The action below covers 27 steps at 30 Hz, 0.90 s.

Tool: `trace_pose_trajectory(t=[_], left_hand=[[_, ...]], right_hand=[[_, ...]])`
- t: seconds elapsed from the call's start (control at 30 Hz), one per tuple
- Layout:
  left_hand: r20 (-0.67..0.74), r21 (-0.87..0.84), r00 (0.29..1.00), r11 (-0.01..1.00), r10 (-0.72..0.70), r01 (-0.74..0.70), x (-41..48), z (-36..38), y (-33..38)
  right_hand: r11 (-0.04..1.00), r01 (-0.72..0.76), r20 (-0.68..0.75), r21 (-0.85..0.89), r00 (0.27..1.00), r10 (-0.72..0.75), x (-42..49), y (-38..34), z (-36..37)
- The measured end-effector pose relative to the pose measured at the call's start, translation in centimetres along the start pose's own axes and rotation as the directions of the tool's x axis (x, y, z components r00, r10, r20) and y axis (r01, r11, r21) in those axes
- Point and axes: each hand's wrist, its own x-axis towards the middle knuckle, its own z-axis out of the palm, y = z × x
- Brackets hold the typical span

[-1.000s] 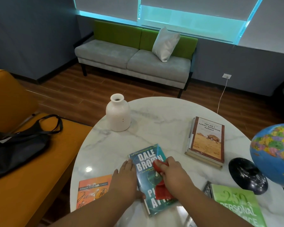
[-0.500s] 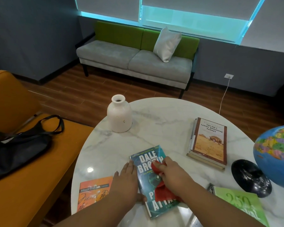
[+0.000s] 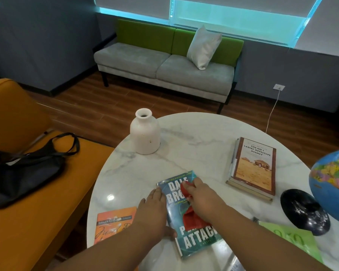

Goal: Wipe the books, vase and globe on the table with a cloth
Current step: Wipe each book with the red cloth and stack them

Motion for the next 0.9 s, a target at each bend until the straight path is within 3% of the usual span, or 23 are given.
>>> trace_pose_trajectory(t=[0.03,0.17,0.23,0.33,0.47,0.63,0.73,0.8,0.9], left_hand=[[-0.002,0.001,1.000,1.000,0.000,0.000,0.0,0.1,0.0],[-0.003,-0.014,1.000,1.000,0.000,0.000,0.2,0.0,0.0],[-0.004,-0.018,1.000,1.000,-0.002,0.002,0.2,0.0,0.1],[-0.009,-0.029,1.000,1.000,0.001,-0.001,0.1,0.2,-0.1],[-0.019,-0.046,1.000,0.999,0.001,-0.002,0.1,0.3,-0.1],[-0.010,-0.059,1.000,0.998,-0.002,0.002,0.0,0.3,-0.2],[-0.014,-0.060,1.000,0.998,0.005,-0.006,0.1,0.2,-0.2],[-0.019,-0.061,1.000,0.998,0.003,-0.004,0.1,0.1,-0.2],[-0.011,-0.064,1.000,0.998,0.003,-0.003,0.0,0.2,-0.2]], right_hand=[[0.999,0.032,0.024,0.017,0.999,-0.033,0.0,0.0,-0.1],[0.997,-0.066,-0.061,0.046,0.996,0.069,1.3,0.8,-0.9],[0.998,-0.057,-0.004,-0.021,0.998,0.057,1.7,0.3,-0.4],[0.999,0.011,0.057,0.045,0.998,-0.013,1.6,0.2,-0.3],[0.994,-0.105,-0.045,0.035,0.993,0.106,2.7,0.7,-1.2],[0.996,-0.018,0.020,0.083,1.000,0.016,2.1,0.0,-0.4],[0.991,-0.115,-0.078,0.071,0.990,0.121,2.2,0.9,-1.1],[0.994,-0.108,-0.086,0.013,0.990,0.109,2.2,0.5,-0.9],[0.997,0.031,-0.060,-0.067,0.998,-0.035,2.1,0.2,-0.3]])
